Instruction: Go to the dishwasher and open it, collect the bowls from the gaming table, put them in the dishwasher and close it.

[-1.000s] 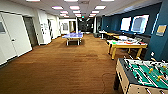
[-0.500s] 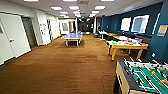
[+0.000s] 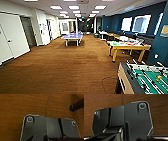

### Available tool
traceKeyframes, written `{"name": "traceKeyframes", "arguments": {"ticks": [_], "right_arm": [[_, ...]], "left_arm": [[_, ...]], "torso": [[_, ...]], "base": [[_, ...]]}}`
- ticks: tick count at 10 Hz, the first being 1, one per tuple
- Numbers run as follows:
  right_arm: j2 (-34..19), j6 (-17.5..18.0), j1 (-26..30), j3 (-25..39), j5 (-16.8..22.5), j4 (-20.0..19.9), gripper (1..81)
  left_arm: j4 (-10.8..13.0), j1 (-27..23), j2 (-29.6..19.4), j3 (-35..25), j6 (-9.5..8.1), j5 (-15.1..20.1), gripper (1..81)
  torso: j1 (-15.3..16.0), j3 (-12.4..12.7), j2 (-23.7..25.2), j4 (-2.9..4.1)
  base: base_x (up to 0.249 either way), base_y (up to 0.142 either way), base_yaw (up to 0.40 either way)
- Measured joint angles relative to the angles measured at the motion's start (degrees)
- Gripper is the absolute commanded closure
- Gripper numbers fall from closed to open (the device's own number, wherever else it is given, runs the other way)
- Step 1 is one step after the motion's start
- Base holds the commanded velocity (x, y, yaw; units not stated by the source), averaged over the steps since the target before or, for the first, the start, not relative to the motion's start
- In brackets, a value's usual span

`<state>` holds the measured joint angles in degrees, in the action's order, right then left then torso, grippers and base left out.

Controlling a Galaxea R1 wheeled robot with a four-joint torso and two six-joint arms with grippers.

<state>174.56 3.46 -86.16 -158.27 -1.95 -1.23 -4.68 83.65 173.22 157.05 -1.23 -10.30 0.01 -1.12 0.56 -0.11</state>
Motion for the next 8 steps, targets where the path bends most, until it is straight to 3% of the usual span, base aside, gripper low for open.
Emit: {"name": "traceKeyframes", "arguments": {"ticks": [8], "right_arm": [[0.0, 0.01, 0.02, 0.0, 0.16, 0.02, 1.0]], "left_arm": [[-0.02, 0.0, -0.06, 0.04, -0.02, 0.11, 1.0]], "torso": [[0.11, -0.05, -0.05, 0.0]], "base": [[0.194, 0.0, 0.0]]}}
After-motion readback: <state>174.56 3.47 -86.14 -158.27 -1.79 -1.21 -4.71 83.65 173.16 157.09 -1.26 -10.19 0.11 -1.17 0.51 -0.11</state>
